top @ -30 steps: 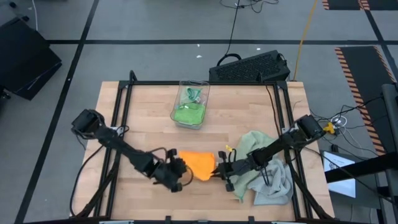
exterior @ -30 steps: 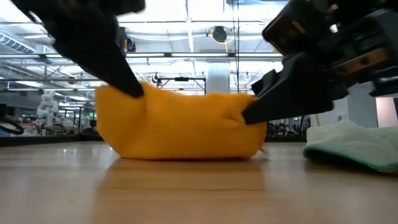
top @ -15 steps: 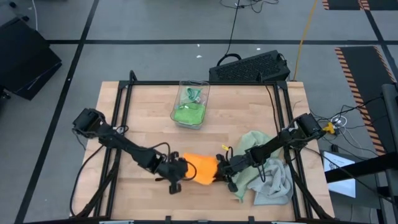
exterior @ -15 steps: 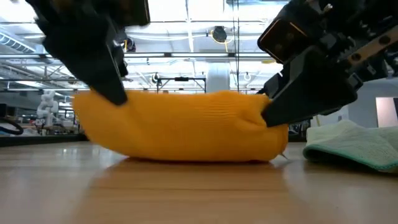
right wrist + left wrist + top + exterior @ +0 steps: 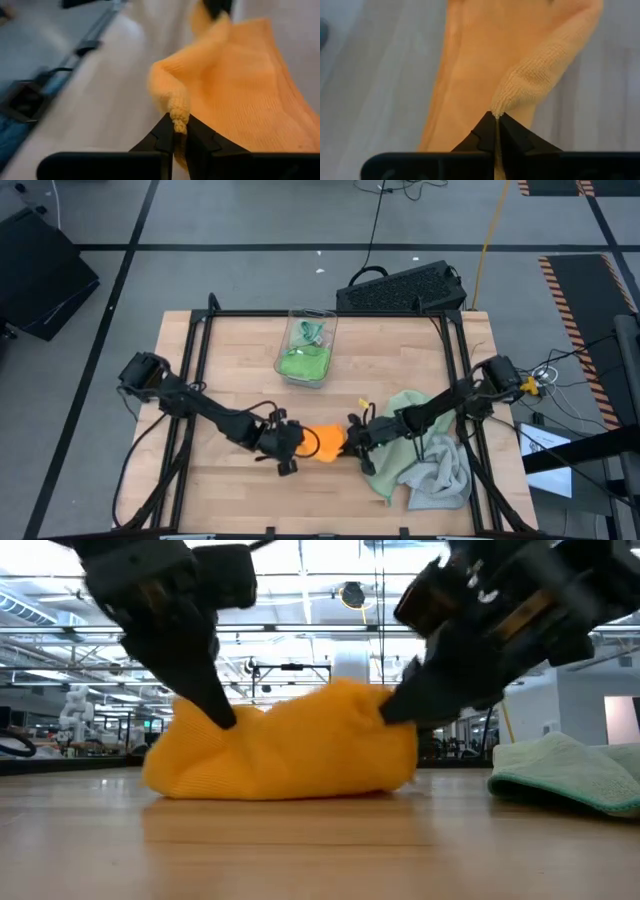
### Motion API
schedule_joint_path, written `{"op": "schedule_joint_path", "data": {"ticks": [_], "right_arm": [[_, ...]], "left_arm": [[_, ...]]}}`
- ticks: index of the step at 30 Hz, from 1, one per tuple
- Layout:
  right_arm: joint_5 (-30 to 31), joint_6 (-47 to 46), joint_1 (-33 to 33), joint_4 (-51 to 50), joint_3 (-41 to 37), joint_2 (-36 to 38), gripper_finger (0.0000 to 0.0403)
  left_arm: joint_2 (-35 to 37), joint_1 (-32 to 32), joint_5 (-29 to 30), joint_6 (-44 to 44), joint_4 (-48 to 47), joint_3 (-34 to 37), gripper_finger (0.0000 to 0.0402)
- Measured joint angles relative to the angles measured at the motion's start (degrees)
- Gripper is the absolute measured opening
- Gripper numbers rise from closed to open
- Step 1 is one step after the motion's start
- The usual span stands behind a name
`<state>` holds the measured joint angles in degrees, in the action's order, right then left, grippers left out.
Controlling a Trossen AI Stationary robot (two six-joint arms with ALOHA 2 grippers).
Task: Fold microfiber towels
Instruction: Fold the yellow towel
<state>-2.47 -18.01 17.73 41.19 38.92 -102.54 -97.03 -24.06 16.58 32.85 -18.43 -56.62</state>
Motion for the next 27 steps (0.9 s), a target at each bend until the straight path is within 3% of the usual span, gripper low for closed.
{"op": "schedule_joint_path", "data": {"ticks": [6, 11, 17, 22, 27], "right_arm": [[0.67, -3.27, -4.68, -0.80, -1.34, -0.05, 0.0022], [-7.03, -3.75, -5.01, -0.29, -1.36, -0.09, 0.0022], [-12.82, -8.41, -1.67, 4.66, -1.36, -0.09, 0.0022], [-10.83, -9.20, -1.71, 6.06, -1.34, -0.09, 0.0022], [-6.00, -8.25, -5.00, 1.42, -1.34, -0.09, 0.0022]], "left_arm": [[0.00, 2.67, -1.61, 0.42, 0.10, 2.97, 0.0006], [0.00, 2.08, -5.95, 1.01, 3.78, 4.29, 0.0015], [0.00, -3.17, -11.87, 1.51, 15.64, 4.26, 0.0006], [0.00, -5.70, -5.83, 0.97, 12.90, 4.24, 0.0013], [0.00, -3.17, -0.24, 0.71, 7.12, 4.24, 0.0006]]}}
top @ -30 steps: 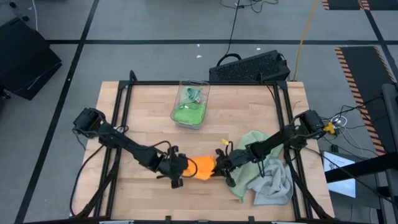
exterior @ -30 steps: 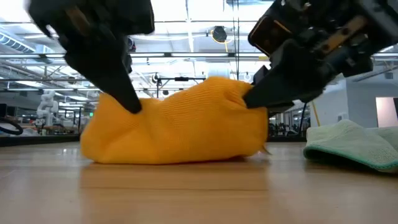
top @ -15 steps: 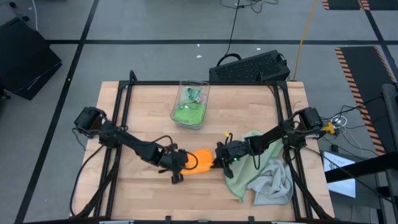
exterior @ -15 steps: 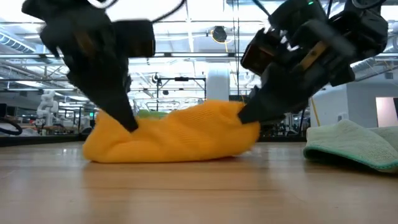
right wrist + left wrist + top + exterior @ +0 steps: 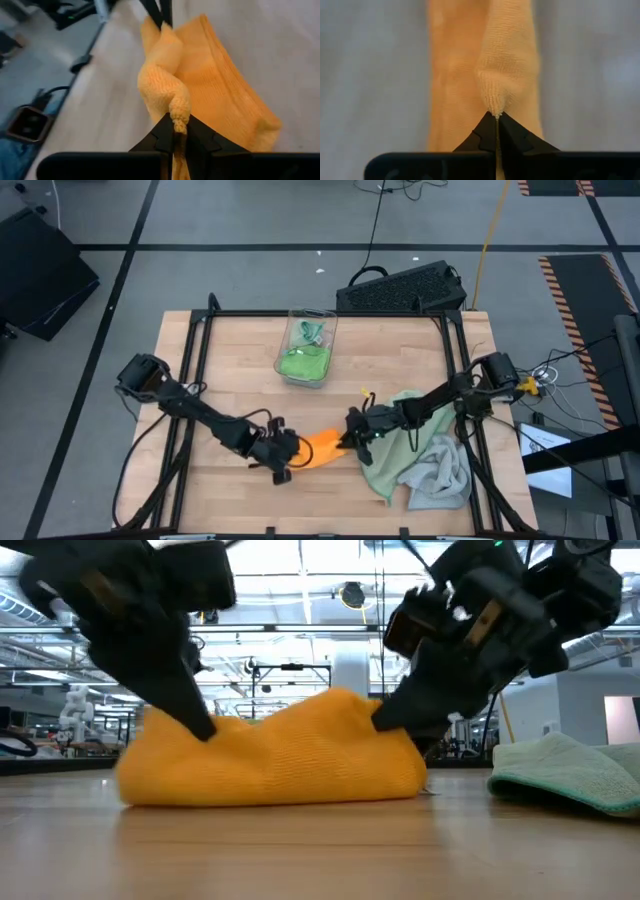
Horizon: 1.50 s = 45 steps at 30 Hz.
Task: Fold microfiber towels
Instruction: Fold the yellow towel
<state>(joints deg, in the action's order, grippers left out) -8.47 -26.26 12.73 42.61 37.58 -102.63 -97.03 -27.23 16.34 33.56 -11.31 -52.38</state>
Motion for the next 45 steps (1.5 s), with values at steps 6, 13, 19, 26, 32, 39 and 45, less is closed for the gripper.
{"op": "schedule_joint_path", "data": {"ticks": [6, 13, 19, 26, 32, 39, 45], "right_arm": [[4.25, 1.30, -2.39, -3.09, 0.02, -0.07, 0.0022], [6.05, 1.59, -3.41, -4.69, 0.02, -0.21, 0.0029], [14.80, 2.17, -2.77, -7.84, 0.02, -0.26, 0.0069], [16.46, 3.45, -2.49, -11.44, 0.02, 4.81, 0.0118], [22.85, 7.45, -1.17, -16.25, 0.02, 9.53, 0.0131], [19.29, 17.19, 1.51, -5.63, 0.11, 8.18, 0.0112], [16.04, 19.89, 2.12, 10.88, 0.07, -2.71, 0.0060]], "left_arm": [[0.00, 3.84, -0.28, -1.24, -4.10, 0.02, 0.0029], [-0.02, 5.73, 2.70, -1.74, -5.06, 0.34, 0.0016], [-0.02, 6.10, 6.61, -0.35, -5.20, 0.94, 0.0083], [-0.02, 6.10, 10.73, -0.20, -5.18, 0.90, 0.0148], [2.73, 5.63, 14.63, -4.43, -4.62, -1.57, 0.0146], [1.27, 1.97, 16.15, -12.02, 6.08, -1.44, 0.0103], [-5.75, 2.68, 18.22, -8.50, 3.71, -0.94, 0.0071]]}}
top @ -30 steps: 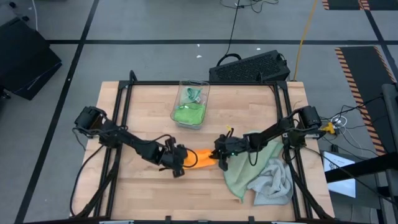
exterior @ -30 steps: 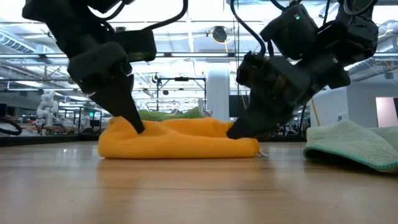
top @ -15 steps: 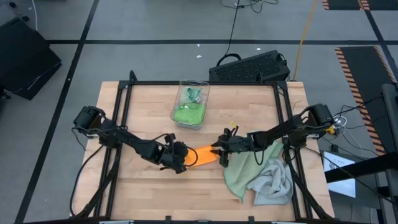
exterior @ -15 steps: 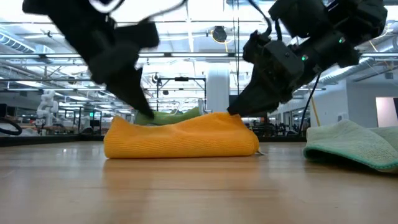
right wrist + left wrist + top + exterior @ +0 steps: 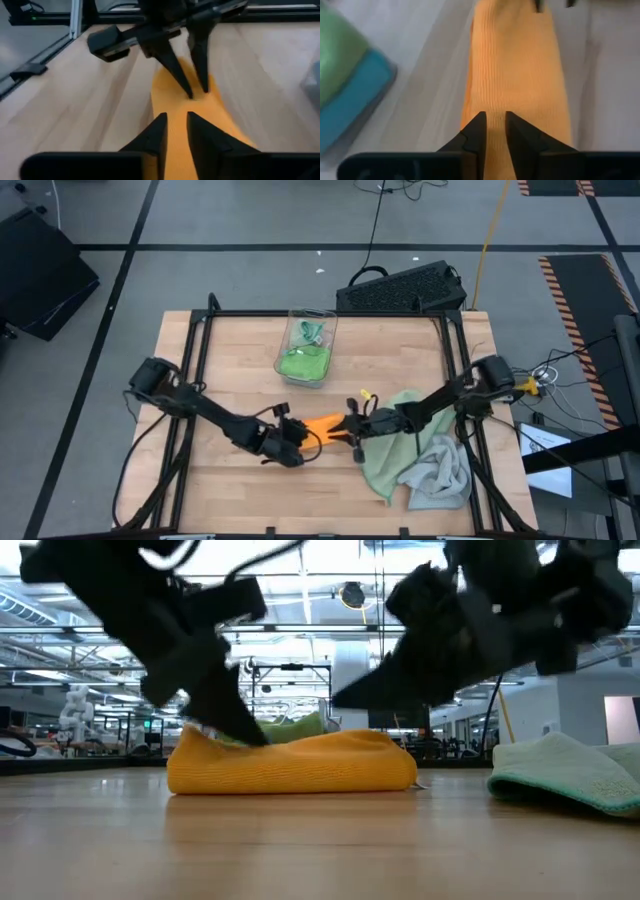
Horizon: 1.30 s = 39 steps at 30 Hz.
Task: Fold microfiber towels
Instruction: Fold the yellow towel, then put the folded yellow towel into the transparent bin
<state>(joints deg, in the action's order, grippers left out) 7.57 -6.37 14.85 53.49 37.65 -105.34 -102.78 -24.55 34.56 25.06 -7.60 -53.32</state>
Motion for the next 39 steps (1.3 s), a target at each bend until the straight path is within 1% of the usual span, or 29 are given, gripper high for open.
{"op": "schedule_joint_path", "data": {"ticks": [5, 8, 12, 17, 20, 24, 26, 28, 30, 32, 35, 37, 39], "right_arm": [[0.10, -2.08, -2.85, 4.61, 0.00, -7.85, 0.0014], [0.05, -4.24, -4.05, 5.36, -0.02, -10.51, 0.0003], [-0.32, -4.85, -4.39, 5.24, 0.02, -10.65, 0.0007], [-0.33, -4.66, -4.37, 4.51, -0.04, -7.15, 0.0004], [-0.30, -4.47, -4.43, 2.86, -0.04, -4.24, 0.0001], [-0.44, -3.30, -4.34, 0.72, -0.04, -1.12, 0.0001], [-1.52, -3.04, -4.24, -0.60, -0.05, 0.53, 0.0001], [-3.30, -2.99, -4.24, -1.40, -0.05, 2.07, 0.0000], [-3.39, -2.96, -4.10, -3.54, -0.04, 3.70, 0.0000], [-3.30, -2.72, -3.88, -6.37, -0.05, 5.05, 0.0000], [-3.24, -2.39, -3.59, -7.74, -0.09, 6.04, 0.0000], [-3.15, -2.39, -3.43, -8.18, -0.09, 6.30, 0.0000], [-3.14, -2.91, -3.29, -8.66, -0.04, 6.34, 0.0000]], "left_arm": [[-4.19, 0.20, -0.78, 1.16, 0.46, -0.04, 0.0054], [-4.66, 0.19, -0.60, 1.22, 0.27, -0.15, 0.0049], [-3.69, 0.19, -0.39, 0.96, -0.46, -0.13, 0.0049], [1.19, -0.46, -0.26, 0.46, -0.51, -0.22, 0.0057], [4.43, -2.70, -0.15, -2.30, -0.38, -0.27, 0.0083], [5.34, -6.54, 2.31, -5.30, -0.33, -0.35, 0.0137], [4.18, -7.88, 3.50, -6.13, -0.07, -0.37, 0.0167], [1.96, -8.92, 3.48, -6.34, -0.90, -0.39, 0.0198], [0.28, -9.77, 3.85, -5.74, -2.11, -0.14, 0.0226], [-0.93, -10.07, 4.39, -5.36, -0.81, -0.40, 0.0247], [-2.85, -9.20, 4.11, -4.65, -0.65, -0.37, 0.0263], [-3.81, -8.02, 2.30, -4.20, -1.06, -0.32, 0.0264], [-4.29, -6.77, 1.34, -4.02, -1.04, -0.30, 0.0257]]}}
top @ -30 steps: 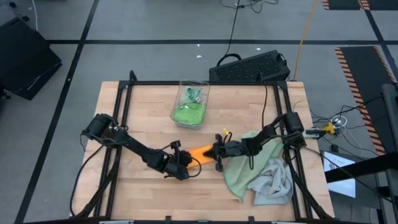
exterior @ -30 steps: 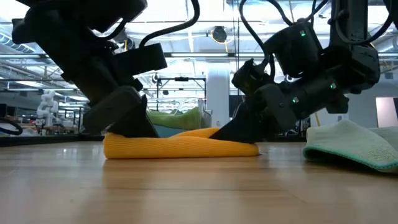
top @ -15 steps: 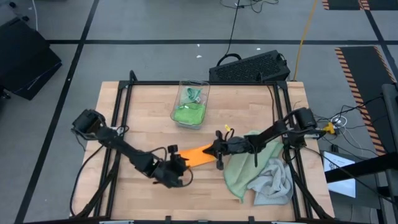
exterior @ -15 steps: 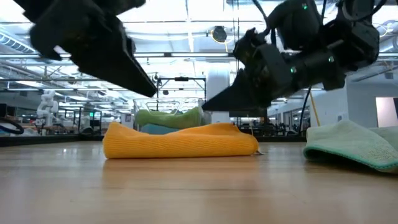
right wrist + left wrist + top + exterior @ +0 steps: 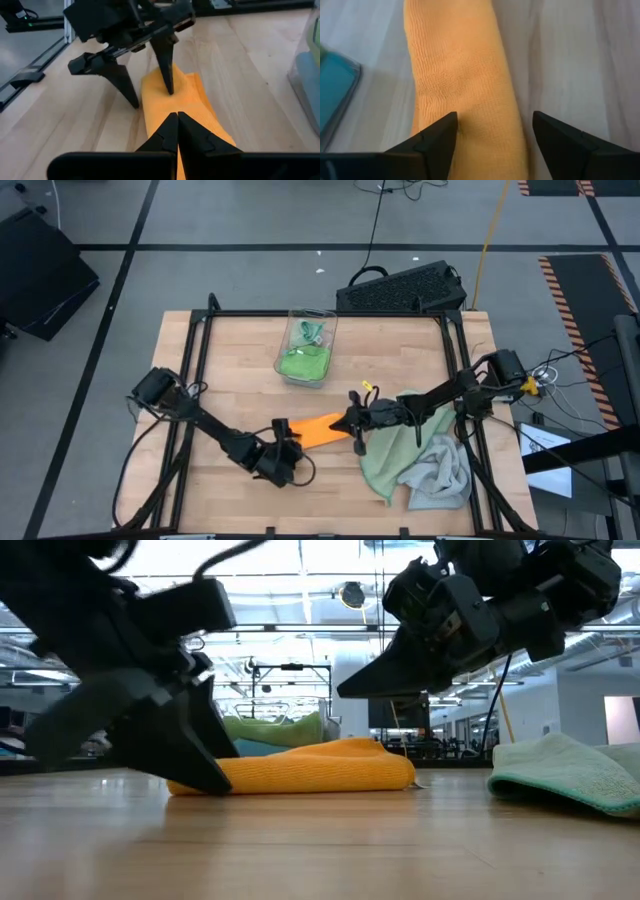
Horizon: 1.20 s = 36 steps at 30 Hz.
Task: Fold microfiber towels
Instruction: Put the folded yellow towel into the transparent bin
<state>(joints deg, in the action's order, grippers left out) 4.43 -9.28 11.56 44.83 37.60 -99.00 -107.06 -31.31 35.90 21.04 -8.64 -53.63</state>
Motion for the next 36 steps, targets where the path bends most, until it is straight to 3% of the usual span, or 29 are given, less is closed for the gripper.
{"op": "schedule_joint_path", "data": {"ticks": [8, 16, 22, 28, 36], "right_arm": [[0.06, -0.35, 0.87, -0.46, -0.02, -0.01, 0.0000], [0.25, 0.99, 2.36, -3.05, -0.02, 0.00, 0.0000], [4.48, 1.95, 3.39, -6.25, -0.02, 0.00, 0.0000], [5.90, 4.96, 4.56, -6.18, -0.04, 1.37, 0.0000], [18.67, 16.12, 7.66, -9.79, -0.35, 11.15, 0.0000]], "left_arm": [[-0.70, 6.34, -8.92, 1.02, -1.34, -0.33, 0.0178], [-0.37, 8.85, -7.29, -2.37, -3.04, -0.14, 0.0023], [1.10, 10.43, -9.80, -3.04, -3.58, 0.05, 0.0028], [9.06, 11.29, -9.81, -7.05, -4.16, 0.14, 0.0013], [17.70, 15.73, -8.90, -17.94, -5.25, 0.15, 0.0018]]}}
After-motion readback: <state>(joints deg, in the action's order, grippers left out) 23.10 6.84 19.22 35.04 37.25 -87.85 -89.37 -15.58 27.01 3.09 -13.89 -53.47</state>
